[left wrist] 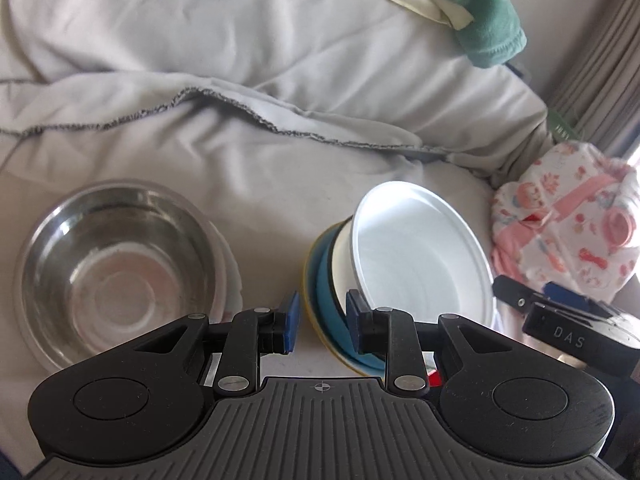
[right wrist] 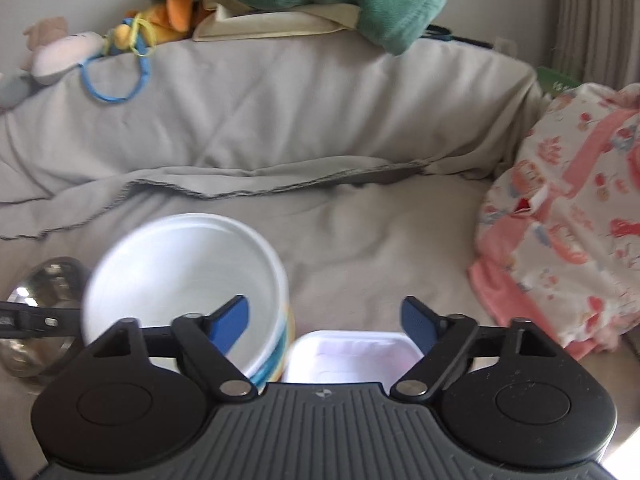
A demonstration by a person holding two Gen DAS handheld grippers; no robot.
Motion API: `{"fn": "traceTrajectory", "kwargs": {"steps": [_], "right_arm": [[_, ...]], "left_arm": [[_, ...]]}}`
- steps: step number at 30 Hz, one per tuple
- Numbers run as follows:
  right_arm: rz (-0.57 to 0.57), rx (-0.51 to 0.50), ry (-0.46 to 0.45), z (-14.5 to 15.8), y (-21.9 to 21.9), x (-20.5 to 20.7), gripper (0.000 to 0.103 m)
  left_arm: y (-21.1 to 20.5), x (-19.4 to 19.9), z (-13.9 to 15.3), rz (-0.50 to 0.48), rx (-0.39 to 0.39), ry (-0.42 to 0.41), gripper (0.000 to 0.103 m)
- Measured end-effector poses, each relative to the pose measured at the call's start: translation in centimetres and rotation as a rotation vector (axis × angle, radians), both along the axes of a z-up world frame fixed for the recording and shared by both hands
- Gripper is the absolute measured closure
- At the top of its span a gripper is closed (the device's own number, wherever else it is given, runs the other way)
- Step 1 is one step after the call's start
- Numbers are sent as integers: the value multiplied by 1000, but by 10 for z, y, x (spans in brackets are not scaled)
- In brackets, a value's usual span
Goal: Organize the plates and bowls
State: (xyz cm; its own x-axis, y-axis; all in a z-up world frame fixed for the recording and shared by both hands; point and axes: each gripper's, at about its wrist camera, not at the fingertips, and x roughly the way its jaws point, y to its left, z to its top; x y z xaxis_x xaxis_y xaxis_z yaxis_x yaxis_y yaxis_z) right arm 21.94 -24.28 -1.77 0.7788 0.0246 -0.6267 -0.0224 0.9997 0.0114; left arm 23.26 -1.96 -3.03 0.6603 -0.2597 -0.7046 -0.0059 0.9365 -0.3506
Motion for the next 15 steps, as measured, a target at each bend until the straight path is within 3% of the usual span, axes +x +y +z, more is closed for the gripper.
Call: {"fn": "traceTrajectory", "kwargs": {"steps": [2,7,10,15], "right_arm": [[-3,21,7,-6,-7,6,15],[59,241,69,-12,-24,27,16],[69,195,105,-20,-16,48,16],[92,207,181,-34,-7,70,29]], "left_arm": [[3,4,0,-9,-18,7,75],[44,1,12,7,-176,8,75],[46,15,11,-29,-263,36,75],[18,33,0,-74,-170,36,74]]}}
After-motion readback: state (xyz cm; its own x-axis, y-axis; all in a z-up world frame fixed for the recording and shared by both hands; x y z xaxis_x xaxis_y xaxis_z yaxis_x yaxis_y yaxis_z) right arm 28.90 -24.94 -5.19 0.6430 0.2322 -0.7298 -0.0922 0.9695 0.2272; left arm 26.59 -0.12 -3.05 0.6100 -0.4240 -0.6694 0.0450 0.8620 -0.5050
